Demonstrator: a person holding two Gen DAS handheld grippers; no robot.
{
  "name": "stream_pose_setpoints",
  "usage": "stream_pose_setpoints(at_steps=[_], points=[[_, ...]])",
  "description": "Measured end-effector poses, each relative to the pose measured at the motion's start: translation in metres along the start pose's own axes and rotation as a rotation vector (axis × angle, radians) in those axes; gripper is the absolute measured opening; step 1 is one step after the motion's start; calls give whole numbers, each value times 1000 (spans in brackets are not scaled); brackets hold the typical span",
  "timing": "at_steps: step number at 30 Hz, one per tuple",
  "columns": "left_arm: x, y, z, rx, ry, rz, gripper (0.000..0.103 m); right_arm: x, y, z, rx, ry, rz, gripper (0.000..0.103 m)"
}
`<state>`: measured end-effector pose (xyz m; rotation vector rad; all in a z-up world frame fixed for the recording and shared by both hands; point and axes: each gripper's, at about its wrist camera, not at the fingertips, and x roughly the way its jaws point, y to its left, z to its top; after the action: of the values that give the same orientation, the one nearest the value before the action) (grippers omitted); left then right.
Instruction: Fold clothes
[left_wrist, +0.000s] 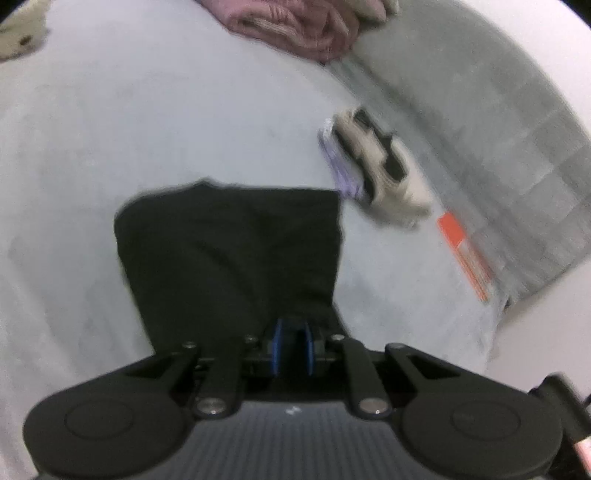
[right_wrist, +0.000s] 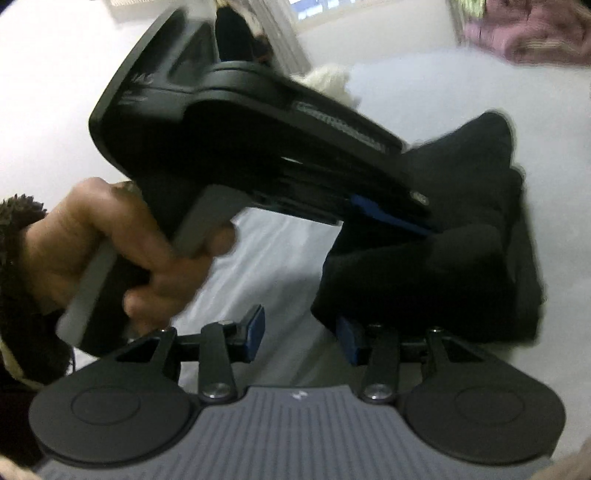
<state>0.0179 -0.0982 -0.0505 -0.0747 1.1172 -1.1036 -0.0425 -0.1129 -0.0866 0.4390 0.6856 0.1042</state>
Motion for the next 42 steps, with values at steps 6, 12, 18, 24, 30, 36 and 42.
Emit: stream_pose_setpoints(at_steps=[6,12,18,24,30,36,42], points=[[-24,12,-2,-63,-78,-75,12,-23,-10,10,-4,31,13,48],[-55,21,-16,-107,-192,-95,13,-62,-49,22,165,7,35,48],[-47,27,-37,-137,-206,-122,13,-65,-84,13,414,-24,73,48],[-40,22,-41,-110,-204,-144,13,-69,-97,18,601,-86,110,48],[-38,18,-44,-81,-208,-165,13,-69,-101,32,619,-90,70,16],[-39,17,-43,-82,-229,-186,13,-84,-95,41,477,-79,-16,14],[-39,15,-40,-75,-238,-187,13,-75,-95,36,392,-17,-127,18]])
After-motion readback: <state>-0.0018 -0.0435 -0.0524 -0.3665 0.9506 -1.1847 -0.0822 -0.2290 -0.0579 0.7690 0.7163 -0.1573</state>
